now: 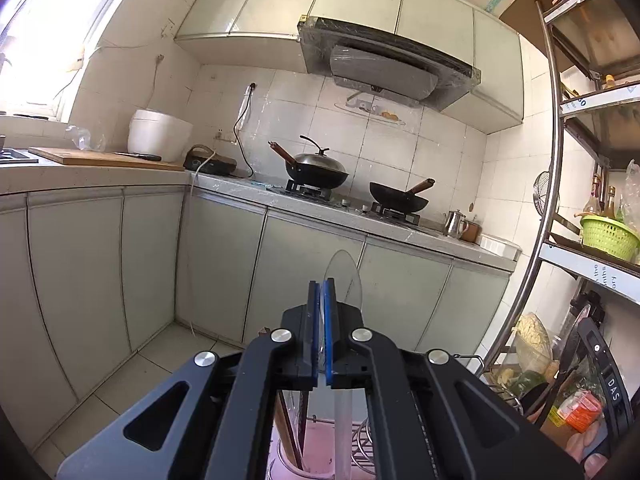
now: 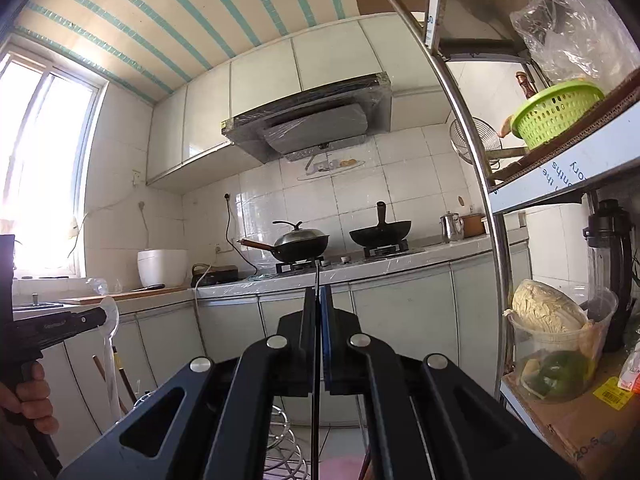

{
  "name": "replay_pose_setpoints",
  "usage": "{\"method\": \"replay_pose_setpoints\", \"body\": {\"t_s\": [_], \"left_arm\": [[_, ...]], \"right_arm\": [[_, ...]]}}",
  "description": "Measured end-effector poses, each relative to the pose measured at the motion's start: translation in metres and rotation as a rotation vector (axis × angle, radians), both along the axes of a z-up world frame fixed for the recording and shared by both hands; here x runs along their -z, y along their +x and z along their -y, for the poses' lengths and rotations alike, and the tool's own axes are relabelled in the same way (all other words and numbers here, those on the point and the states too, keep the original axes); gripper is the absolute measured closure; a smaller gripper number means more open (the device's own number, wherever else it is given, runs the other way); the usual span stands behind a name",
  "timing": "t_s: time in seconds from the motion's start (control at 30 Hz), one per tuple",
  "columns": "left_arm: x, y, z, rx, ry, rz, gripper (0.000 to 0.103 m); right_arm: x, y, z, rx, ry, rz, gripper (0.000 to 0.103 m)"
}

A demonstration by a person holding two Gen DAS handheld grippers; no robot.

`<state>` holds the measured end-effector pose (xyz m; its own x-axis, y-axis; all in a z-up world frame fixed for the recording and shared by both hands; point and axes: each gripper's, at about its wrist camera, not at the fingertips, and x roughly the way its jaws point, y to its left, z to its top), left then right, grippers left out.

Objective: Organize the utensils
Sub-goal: 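Lift the spoon and knife and carry them over the pink cups, then lower the spoon and knife into the pink cups and open both grippers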

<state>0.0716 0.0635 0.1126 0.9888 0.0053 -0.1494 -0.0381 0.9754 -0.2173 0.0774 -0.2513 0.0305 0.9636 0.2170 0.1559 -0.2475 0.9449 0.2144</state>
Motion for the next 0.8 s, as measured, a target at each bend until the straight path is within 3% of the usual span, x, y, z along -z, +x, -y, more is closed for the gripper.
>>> {"method": "replay_pose_setpoints", "body": {"t_s": [0.5,0.8], "left_arm": [[0.013,0.005,-0.004,0.011,-0.031,0.035,0.102],[0.019,0.004,0.005,0.009,0.003,0.047,0.102]], "right_arm": [[0.021,0.023,-0.002,0.007,0.001,0.018,0.101],[0.033,0.014,-0.004,0.004,-0.031,-0.011,0.101]]}}
